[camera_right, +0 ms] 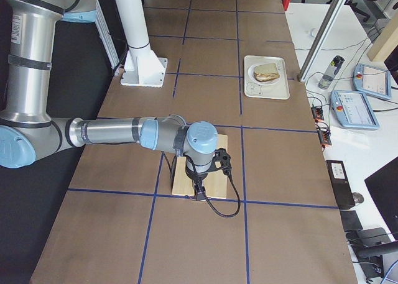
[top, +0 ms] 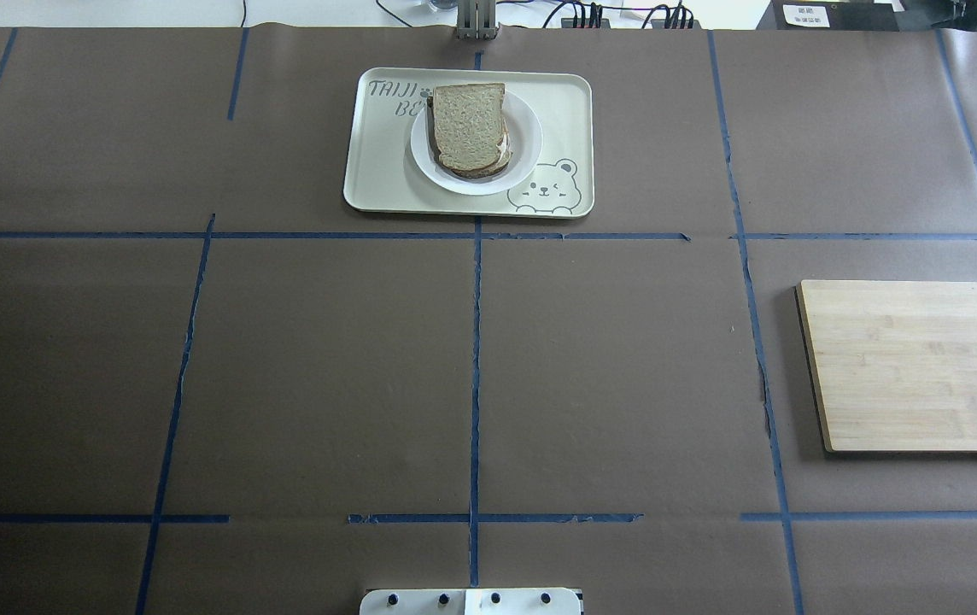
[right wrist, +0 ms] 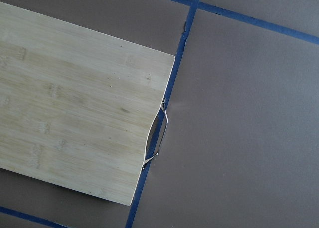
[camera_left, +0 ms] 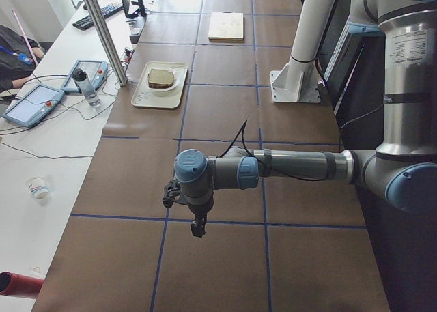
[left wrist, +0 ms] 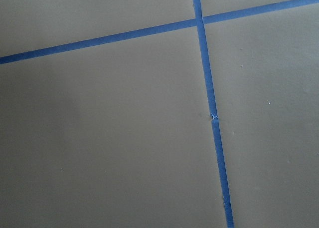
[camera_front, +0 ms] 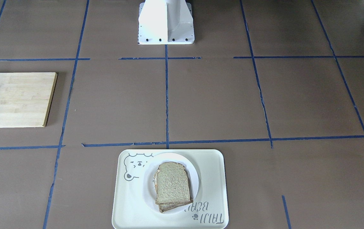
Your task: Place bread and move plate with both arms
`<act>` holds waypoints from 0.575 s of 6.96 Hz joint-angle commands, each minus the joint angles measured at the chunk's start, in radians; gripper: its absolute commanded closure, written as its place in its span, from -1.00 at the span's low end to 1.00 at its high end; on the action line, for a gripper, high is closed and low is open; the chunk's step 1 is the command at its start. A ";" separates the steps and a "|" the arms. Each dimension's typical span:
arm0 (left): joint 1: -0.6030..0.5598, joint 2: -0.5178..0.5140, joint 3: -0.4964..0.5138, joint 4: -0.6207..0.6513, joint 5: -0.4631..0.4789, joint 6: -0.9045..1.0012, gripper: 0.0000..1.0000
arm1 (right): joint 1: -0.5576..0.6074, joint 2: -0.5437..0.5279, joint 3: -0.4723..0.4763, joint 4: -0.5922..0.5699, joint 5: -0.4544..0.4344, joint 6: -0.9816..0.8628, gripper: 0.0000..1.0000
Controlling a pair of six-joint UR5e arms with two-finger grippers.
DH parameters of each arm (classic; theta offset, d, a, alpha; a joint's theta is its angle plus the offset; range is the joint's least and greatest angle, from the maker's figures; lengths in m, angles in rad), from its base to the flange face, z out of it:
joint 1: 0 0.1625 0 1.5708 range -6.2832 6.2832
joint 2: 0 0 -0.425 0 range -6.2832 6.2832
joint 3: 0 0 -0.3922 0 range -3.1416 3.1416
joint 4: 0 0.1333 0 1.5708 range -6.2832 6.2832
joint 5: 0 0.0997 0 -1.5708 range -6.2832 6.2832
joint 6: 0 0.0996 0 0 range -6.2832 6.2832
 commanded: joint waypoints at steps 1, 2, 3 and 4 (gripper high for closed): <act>0.001 0.000 0.000 0.000 0.000 0.000 -1.00 | 0.000 -0.001 -0.002 0.000 0.000 -0.001 -0.99; -0.001 0.000 0.000 0.000 0.000 0.000 -1.00 | 0.000 -0.004 0.000 0.000 0.000 -0.001 -0.99; 0.000 0.000 0.000 0.000 0.000 0.000 -1.00 | 0.000 -0.007 0.000 0.000 0.000 -0.001 -0.99; 0.001 0.000 0.000 0.000 0.000 0.000 -1.00 | 0.000 -0.007 0.000 0.000 0.000 -0.001 -0.99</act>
